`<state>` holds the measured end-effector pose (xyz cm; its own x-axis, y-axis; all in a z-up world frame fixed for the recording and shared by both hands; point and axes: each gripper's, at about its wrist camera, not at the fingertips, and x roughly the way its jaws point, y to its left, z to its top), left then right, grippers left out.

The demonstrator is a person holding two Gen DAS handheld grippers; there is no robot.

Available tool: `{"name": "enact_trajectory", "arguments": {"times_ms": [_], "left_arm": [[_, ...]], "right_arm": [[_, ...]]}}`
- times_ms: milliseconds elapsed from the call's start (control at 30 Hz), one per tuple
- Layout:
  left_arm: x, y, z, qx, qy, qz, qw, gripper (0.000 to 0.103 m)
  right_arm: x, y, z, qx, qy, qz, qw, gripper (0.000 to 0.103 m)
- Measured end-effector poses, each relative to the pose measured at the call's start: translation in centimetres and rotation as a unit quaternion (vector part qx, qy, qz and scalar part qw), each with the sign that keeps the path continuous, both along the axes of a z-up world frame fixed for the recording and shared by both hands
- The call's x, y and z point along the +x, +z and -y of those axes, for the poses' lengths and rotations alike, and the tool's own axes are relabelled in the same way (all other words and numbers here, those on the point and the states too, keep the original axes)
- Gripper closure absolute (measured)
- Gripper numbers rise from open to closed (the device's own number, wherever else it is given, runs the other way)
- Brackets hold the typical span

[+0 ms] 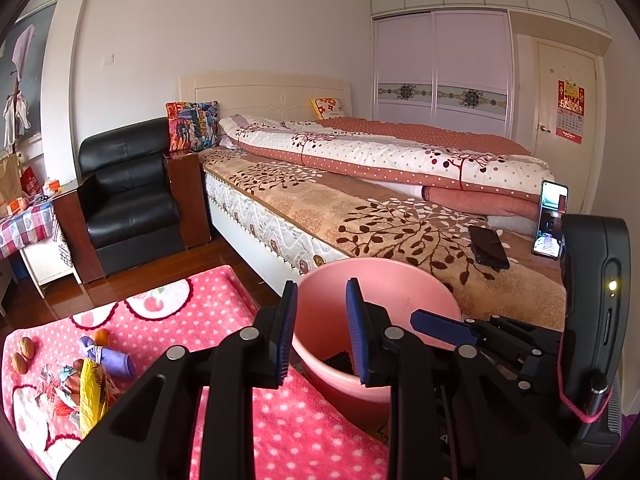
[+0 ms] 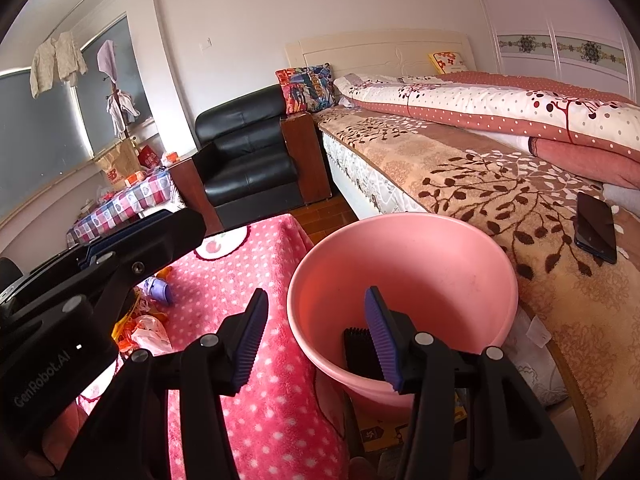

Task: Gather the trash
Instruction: 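Withdraw both open tools from the bucket back toward the table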

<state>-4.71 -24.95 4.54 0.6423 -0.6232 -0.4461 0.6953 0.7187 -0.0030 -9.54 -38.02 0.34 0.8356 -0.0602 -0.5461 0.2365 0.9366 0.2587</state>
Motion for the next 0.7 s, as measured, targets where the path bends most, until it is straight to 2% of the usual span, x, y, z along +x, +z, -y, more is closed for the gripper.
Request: {"name": "enact_trajectory", "arguments": {"times_ms": [700], "left_arm": [[0.06,-0.36,0.50,0.001,-0.001,-0.002,1.0000,0.078]], "right_arm": [[-0.33,0.07,0.22,0.001,-0.011,0.000,1.000,0.053]]}}
